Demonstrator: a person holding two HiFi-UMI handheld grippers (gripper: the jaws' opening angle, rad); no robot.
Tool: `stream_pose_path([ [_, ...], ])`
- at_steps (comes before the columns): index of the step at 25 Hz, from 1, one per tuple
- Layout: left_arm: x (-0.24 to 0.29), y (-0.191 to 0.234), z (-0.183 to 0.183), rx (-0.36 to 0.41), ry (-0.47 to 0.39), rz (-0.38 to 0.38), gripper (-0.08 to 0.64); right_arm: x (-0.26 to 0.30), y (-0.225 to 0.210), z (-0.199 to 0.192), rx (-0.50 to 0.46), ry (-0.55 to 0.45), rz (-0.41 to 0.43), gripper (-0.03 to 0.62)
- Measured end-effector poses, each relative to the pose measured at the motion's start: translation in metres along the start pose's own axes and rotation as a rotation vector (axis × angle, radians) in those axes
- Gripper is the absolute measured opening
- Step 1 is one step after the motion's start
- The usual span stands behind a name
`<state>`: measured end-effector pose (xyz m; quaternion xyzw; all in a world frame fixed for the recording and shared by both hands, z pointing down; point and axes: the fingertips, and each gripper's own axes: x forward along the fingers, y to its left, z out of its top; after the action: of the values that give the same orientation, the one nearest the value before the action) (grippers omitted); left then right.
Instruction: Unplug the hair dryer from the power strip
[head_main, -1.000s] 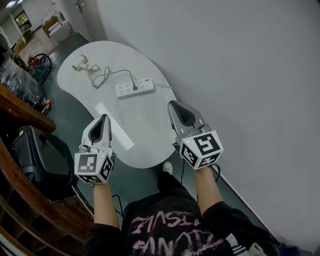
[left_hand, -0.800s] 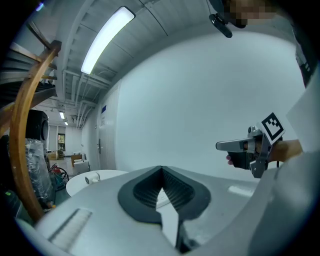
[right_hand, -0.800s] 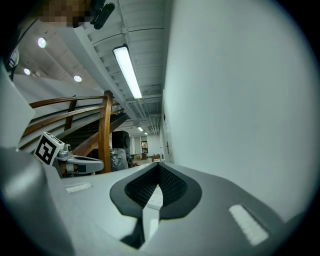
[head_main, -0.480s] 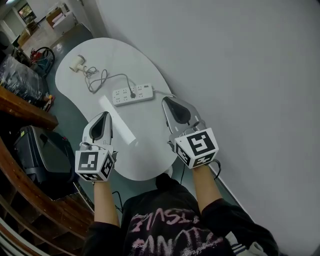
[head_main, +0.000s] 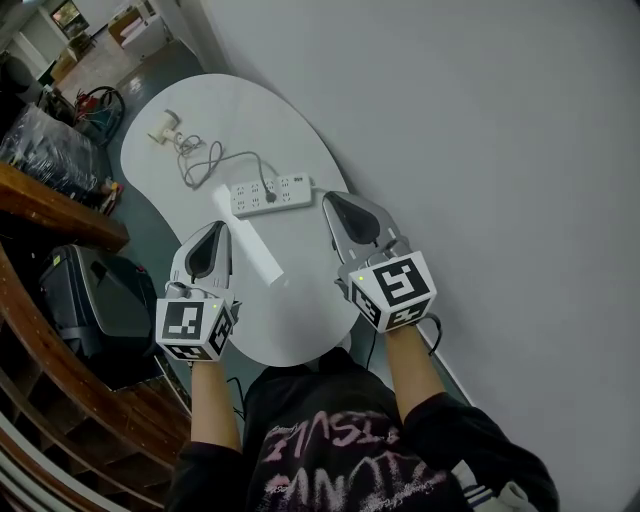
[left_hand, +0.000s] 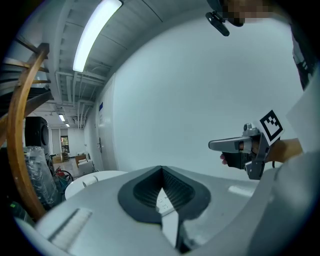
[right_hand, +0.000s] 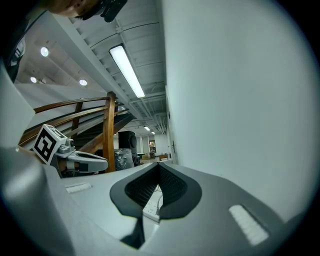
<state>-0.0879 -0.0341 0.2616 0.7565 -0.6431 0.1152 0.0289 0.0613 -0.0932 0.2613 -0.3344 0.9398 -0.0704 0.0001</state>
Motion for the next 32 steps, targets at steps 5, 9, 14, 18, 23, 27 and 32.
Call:
stream_pose_path([
  [5,0.001,0.004,0.003,0.006,-0.001,0.008,0.0,0.004,-0.001,0.002,0.014,-0.013,0.009,0.012],
  [9,0.006,0.002,0.002,0.005,-0.005,-0.008,0.0,0.005,-0.002,0.003,0.015,-0.02,-0.003,0.012],
  [14,0.011,0.008,-0.002,0.0,-0.009,-0.034,0.0,0.012,0.001,0.001,0.009,-0.016,-0.021,0.012],
  [18,0.014,0.014,-0.004,-0.006,-0.018,-0.061,0.0,0.015,0.004,-0.001,-0.008,-0.006,-0.048,0.012],
  [23,0.02,0.026,-0.008,-0.02,-0.021,-0.081,0.0,0.026,0.008,-0.005,-0.02,0.013,-0.063,0.012],
  [27,0.022,0.033,-0.013,-0.032,-0.017,-0.09,0.0,0.034,0.012,-0.01,-0.028,0.032,-0.066,0.012],
  [32,0.027,0.042,-0.021,-0.05,-0.01,-0.09,0.0,0.043,0.012,-0.018,-0.023,0.05,-0.071,0.012],
])
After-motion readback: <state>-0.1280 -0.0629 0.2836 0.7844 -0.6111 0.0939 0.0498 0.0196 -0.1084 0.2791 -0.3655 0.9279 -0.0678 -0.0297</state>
